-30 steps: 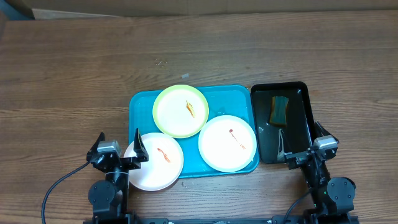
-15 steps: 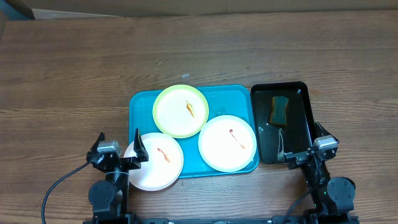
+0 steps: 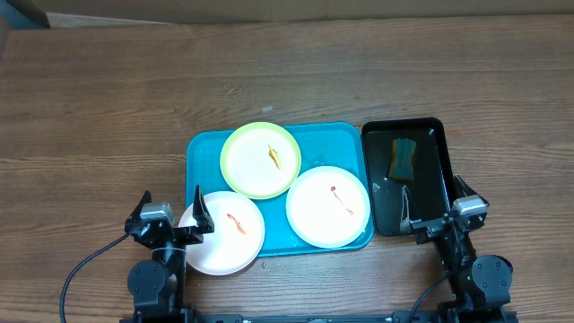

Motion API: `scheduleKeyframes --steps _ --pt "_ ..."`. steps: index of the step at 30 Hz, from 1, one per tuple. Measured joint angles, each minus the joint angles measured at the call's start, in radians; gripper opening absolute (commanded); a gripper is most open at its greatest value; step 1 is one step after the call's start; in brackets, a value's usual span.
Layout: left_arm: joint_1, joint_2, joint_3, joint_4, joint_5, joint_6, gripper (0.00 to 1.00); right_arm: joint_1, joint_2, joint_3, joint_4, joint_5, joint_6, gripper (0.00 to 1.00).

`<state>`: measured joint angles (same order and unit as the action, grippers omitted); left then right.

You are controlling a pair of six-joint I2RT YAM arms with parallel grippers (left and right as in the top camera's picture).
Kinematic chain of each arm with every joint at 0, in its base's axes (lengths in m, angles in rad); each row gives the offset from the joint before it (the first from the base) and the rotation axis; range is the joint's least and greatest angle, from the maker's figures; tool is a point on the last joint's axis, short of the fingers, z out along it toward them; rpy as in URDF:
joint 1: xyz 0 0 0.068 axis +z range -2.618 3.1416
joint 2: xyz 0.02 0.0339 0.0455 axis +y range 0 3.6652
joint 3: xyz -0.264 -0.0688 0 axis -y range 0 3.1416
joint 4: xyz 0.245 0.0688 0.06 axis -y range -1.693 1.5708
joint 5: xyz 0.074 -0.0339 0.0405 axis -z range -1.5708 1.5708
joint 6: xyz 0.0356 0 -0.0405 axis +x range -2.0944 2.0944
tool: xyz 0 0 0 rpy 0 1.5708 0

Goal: Clean dirty plates on tray and stack at the side

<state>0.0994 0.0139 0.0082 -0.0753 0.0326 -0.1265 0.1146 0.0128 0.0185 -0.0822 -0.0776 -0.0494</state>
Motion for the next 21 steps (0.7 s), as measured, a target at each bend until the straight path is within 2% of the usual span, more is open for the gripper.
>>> scheduleKeyframes --steps 8,13,16,21 --pt "0.0 0.0 0.0 0.031 -0.008 -0.001 1.0 0.0 0.0 0.0 0.0 0.0 0.0 1.0" --pt "0.0 -0.001 0.014 0.089 0.045 -0.064 1.0 0.0 0.0 0.0 0.0 0.0 0.0 1.0" --pt "0.0 0.016 0.092 -0.013 0.084 -0.085 1.0 0.0 0.0 0.0 0.0 0.0 0.0 1.0" --pt "0.0 0.215 0.418 -0.244 0.122 -0.096 1.0 -0.001 0.0 0.0 0.0 0.0 0.0 1.0"
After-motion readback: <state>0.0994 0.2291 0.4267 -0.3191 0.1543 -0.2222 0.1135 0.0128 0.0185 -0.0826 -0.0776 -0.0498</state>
